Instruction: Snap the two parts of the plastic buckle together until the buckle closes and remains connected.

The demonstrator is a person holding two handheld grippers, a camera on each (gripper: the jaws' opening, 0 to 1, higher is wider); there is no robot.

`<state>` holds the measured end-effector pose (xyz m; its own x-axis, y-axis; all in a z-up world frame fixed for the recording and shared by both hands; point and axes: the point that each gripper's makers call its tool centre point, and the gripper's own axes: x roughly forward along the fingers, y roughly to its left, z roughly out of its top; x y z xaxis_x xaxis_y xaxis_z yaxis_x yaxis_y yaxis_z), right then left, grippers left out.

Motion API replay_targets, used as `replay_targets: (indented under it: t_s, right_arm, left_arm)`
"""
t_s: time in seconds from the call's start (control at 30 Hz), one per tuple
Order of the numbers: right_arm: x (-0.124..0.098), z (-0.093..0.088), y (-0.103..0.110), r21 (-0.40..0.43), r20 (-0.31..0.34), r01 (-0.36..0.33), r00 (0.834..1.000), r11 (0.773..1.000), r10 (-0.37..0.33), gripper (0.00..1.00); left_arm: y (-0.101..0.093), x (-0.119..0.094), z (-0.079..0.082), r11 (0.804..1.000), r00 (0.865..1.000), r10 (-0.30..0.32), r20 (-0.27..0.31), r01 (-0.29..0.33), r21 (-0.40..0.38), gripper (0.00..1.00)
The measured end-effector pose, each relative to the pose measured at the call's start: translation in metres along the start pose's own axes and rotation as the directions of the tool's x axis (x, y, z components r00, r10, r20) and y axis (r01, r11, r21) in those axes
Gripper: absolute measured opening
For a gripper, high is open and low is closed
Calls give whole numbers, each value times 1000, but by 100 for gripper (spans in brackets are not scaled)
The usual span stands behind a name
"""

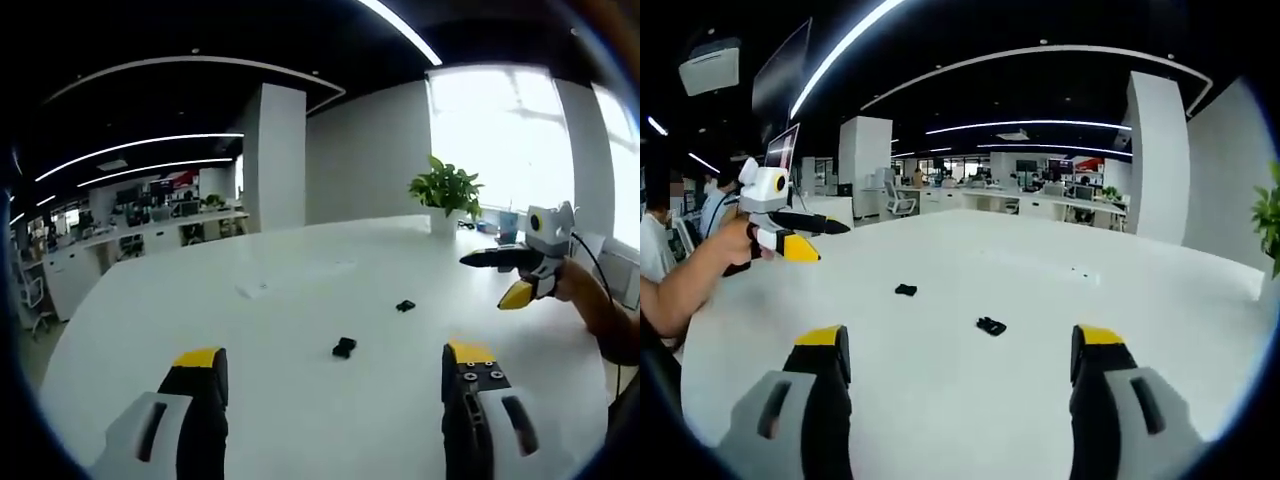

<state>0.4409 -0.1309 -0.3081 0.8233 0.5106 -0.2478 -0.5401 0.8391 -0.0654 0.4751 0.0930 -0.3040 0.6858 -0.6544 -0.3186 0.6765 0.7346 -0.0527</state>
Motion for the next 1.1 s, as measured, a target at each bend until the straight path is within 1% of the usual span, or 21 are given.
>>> replay_targets:
  t_s: [0.17,0.23,0.4,0.57,0.63,0.7,0.77,0.87,0.97,1.1]
  right_arm:
    - [1,-3,0,-6,-9,2,1000,1000,-2,93]
    - [2,-4,1,-4,-11,6,1000,1000,-7,96]
    - [6,-3,-3,-25,-24,8,1000,1000,-9,98]
    - [13,-3,-10,-40,-47,11,999,999,-13,100]
    - [13,-4,-11,-41,-53,13,998,999,-15,100]
    - [15,-3,-15,-34,-53,12,998,999,-13,100]
    - [19,0,-23,-21,-52,6,999,1000,-7,100]
    - [21,0,-23,-10,-58,2,998,1000,-3,100]
    - [24,-1,-28,2,-66,-4,998,1000,4,100]
    - [24,1,-29,11,-58,-6,998,1000,6,100]
  left_arm:
    - [0,2,3,1000,1000,-3,-3,3,7,90]
    - [1,3,4,1000,1000,-5,3,5,8,90]
    - [4,7,-3,1000,1000,4,-9,-4,11,94]
    - [9,8,-8,1000,1000,10,-27,-9,17,95]
    - [11,8,-8,1000,1000,11,-26,-11,14,96]
    - [13,9,-5,1000,1000,12,-29,-12,13,96]
    - [15,10,-1,1000,999,17,-33,-17,22,96]
    - [19,13,5,999,999,22,-38,-20,35,96]
    - [21,16,9,1000,999,15,-39,-14,25,96]
    - [21,20,10,1000,999,6,-32,-5,18,96]
